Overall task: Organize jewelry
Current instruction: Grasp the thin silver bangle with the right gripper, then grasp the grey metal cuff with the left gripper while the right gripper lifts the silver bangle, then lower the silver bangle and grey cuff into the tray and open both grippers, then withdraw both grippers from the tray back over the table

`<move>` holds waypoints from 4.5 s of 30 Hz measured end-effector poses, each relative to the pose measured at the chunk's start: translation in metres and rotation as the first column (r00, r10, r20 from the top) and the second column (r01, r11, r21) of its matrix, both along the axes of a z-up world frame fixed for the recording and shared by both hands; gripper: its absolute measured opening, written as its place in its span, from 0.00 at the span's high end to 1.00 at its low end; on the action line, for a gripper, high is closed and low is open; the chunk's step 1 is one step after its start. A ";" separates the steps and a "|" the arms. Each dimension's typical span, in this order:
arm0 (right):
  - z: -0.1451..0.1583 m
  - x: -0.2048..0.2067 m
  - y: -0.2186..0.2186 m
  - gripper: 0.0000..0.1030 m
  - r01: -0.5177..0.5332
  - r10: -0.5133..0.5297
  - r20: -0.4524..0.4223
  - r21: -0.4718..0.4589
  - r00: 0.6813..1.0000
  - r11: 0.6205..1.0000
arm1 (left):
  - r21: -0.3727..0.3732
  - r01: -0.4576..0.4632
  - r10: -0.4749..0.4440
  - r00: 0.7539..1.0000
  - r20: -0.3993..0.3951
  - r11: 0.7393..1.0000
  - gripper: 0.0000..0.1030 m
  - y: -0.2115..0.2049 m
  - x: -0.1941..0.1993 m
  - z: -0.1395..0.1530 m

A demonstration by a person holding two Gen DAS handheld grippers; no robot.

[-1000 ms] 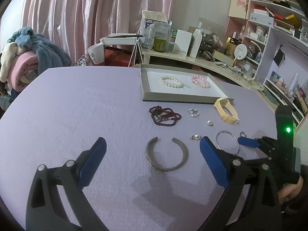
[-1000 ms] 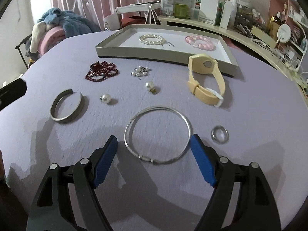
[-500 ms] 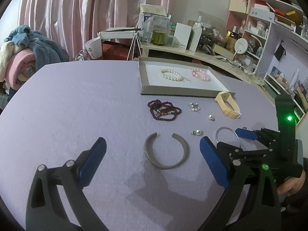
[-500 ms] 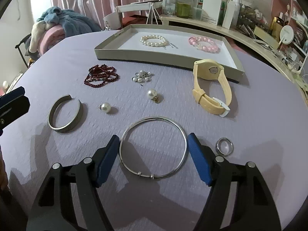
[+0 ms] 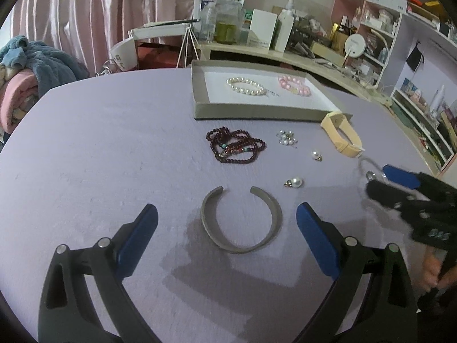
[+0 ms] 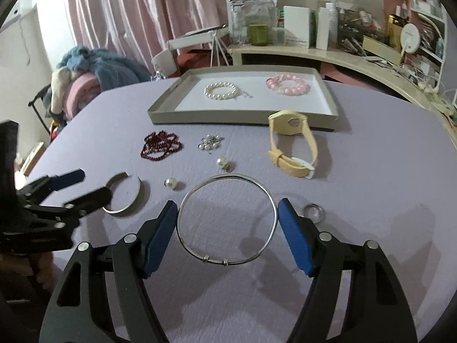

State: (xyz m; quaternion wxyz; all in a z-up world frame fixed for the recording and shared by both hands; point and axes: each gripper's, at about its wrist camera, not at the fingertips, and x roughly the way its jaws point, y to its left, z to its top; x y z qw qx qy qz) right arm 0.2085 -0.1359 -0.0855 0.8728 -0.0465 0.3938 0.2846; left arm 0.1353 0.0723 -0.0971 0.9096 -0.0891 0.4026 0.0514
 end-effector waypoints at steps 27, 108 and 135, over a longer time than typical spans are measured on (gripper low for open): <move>0.004 0.002 -0.011 0.29 0.038 -0.038 -0.003 0.032 0.999 0.999 | 0.092 0.030 -0.022 0.996 -0.083 0.995 0.35 -0.018 0.028 -0.019; 0.021 0.198 0.001 0.25 0.180 -0.177 -0.045 0.083 0.983 0.980 | -0.003 -0.010 0.010 0.981 0.193 1.000 0.35 0.044 0.185 0.096; 0.015 0.195 -0.020 0.25 0.221 -0.214 -0.068 0.118 0.974 0.968 | -0.045 -0.037 0.036 0.999 -0.011 0.998 0.34 0.041 0.275 0.029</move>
